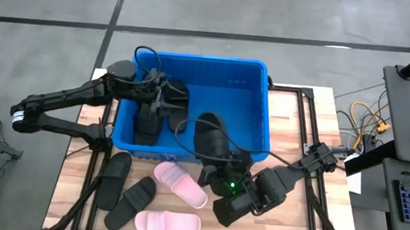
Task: Pick and place slides into bin
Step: Stack the right black slide on top of the black slide into the blue container
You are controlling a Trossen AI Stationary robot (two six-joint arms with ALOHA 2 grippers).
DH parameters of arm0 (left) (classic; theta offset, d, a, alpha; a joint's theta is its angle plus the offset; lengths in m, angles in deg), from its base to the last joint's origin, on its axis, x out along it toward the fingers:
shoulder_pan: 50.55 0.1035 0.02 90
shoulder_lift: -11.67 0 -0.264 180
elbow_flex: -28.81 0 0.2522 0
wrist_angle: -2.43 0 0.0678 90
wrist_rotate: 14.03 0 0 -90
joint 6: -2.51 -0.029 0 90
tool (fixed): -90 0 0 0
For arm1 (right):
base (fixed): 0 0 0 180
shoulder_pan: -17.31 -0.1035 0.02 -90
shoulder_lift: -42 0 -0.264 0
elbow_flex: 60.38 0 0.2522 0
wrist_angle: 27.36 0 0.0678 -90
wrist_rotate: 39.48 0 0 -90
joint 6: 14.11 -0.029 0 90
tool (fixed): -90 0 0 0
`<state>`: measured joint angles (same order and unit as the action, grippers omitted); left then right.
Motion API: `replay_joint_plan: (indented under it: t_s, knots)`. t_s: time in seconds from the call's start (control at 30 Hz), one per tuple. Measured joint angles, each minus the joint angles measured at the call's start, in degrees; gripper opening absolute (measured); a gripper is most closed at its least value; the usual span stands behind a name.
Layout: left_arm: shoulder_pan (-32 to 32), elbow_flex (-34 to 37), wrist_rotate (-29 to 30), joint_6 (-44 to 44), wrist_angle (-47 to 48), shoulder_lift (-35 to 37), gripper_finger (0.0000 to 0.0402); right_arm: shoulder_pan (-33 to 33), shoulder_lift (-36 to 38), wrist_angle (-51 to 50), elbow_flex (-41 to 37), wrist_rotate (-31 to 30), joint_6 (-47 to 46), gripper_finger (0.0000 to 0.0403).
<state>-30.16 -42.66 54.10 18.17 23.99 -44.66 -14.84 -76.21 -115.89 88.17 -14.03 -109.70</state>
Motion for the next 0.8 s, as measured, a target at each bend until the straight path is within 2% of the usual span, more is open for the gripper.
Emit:
replay_joint_plan:
  t_s: [0.13,0.37,0.6,0.8]
  knots:
    - [0.0,0.0,-0.1,-0.9,0.1,1.6,0.0297,1.8,0.5,0.0,0.0,-3.6,2.4,0.0009]
    - [0.0,-0.2,-0.4,-11.7,0.2,7.7,0.0297,5.3,1.7,0.2,0.0,-10.5,7.1,0.0009]
    - [-0.3,-1.0,2.0,-19.7,-0.1,12.8,0.0297,10.2,2.0,0.2,-0.1,-10.0,12.3,0.0009]
    - [-1.6,-2.4,9.3,-27.1,0.1,14.3,0.0297,12.2,2.7,0.6,-0.1,-10.1,12.3,0.0009]
